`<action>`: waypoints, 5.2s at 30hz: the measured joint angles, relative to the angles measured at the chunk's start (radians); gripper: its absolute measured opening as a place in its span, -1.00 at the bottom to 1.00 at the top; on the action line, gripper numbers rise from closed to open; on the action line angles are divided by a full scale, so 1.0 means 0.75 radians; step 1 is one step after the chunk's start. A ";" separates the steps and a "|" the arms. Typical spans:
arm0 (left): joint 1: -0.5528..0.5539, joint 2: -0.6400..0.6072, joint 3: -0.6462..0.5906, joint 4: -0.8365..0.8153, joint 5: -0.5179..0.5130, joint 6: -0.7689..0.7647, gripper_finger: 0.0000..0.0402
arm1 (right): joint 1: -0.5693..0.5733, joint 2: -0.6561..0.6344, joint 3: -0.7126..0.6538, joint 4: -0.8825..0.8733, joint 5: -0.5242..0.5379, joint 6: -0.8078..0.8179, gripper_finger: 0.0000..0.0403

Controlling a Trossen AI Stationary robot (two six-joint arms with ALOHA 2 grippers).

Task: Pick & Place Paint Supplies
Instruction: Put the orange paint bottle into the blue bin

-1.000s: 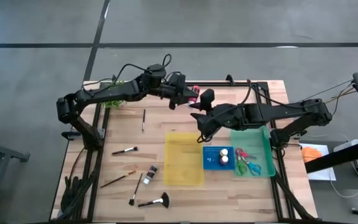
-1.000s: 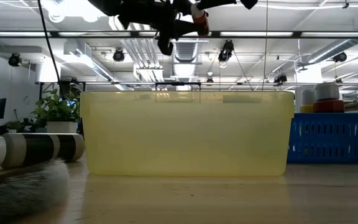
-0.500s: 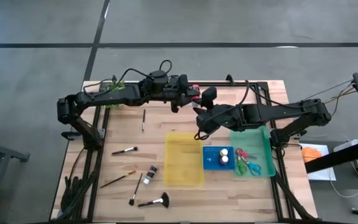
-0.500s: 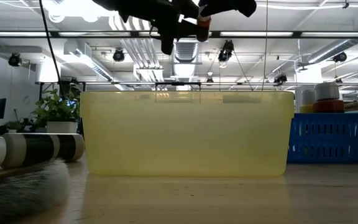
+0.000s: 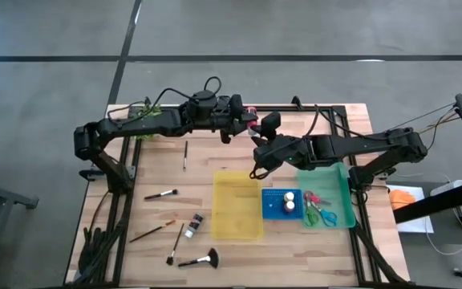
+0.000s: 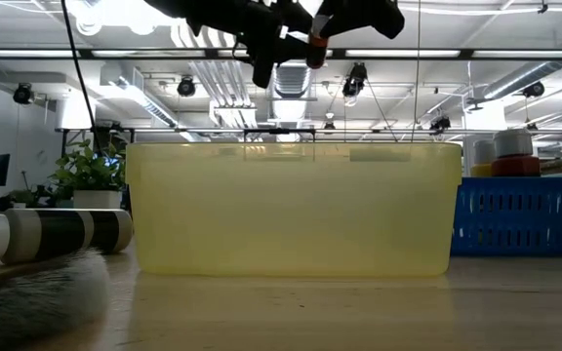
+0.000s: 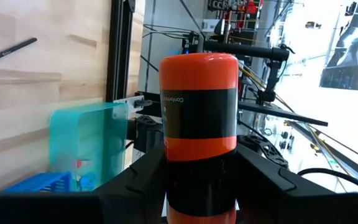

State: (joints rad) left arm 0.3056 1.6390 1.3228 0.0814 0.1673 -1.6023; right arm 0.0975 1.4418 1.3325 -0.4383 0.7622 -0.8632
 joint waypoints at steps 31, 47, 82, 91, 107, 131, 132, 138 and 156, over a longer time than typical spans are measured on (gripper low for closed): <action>-0.014 -0.001 -0.001 0.039 -0.060 0.045 -0.11 | -0.023 -0.001 0.024 0.014 0.000 0.019 -0.46; 0.116 -0.047 -0.001 0.079 -0.100 0.389 0.63 | -0.019 -0.044 0.024 0.003 0.025 0.180 -0.46; 0.344 -0.350 -0.086 -0.217 -0.057 0.763 0.65 | 0.366 -0.484 -0.562 -0.061 -0.467 1.881 -0.46; 0.344 -0.376 -0.141 -0.204 -0.049 0.731 0.65 | 0.391 -0.423 -0.650 -0.018 -0.526 1.927 -0.46; 0.343 -0.376 -0.141 -0.203 -0.048 0.730 0.65 | 0.391 -0.356 -0.737 0.077 -0.540 1.954 -0.46; 0.342 -0.376 -0.141 -0.199 -0.029 0.736 0.65 | 0.390 -0.303 -0.859 0.197 -0.560 1.993 -0.46; 0.342 -0.376 -0.141 -0.199 -0.029 0.739 0.65 | 0.390 -0.303 -0.865 0.196 -0.560 1.993 -0.46; 0.342 -0.376 -0.141 -0.199 -0.029 0.745 0.65 | 0.381 -0.303 -0.906 0.261 -0.561 1.995 -0.46; 0.342 -0.376 -0.141 -0.199 -0.029 0.745 0.65 | 0.335 -0.304 -0.945 0.281 -0.574 1.976 -0.46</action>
State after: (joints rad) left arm 0.5617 1.3567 1.2167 -0.0677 0.1459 -1.0435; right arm 0.3485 1.2141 0.6239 -0.2279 0.3321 0.6190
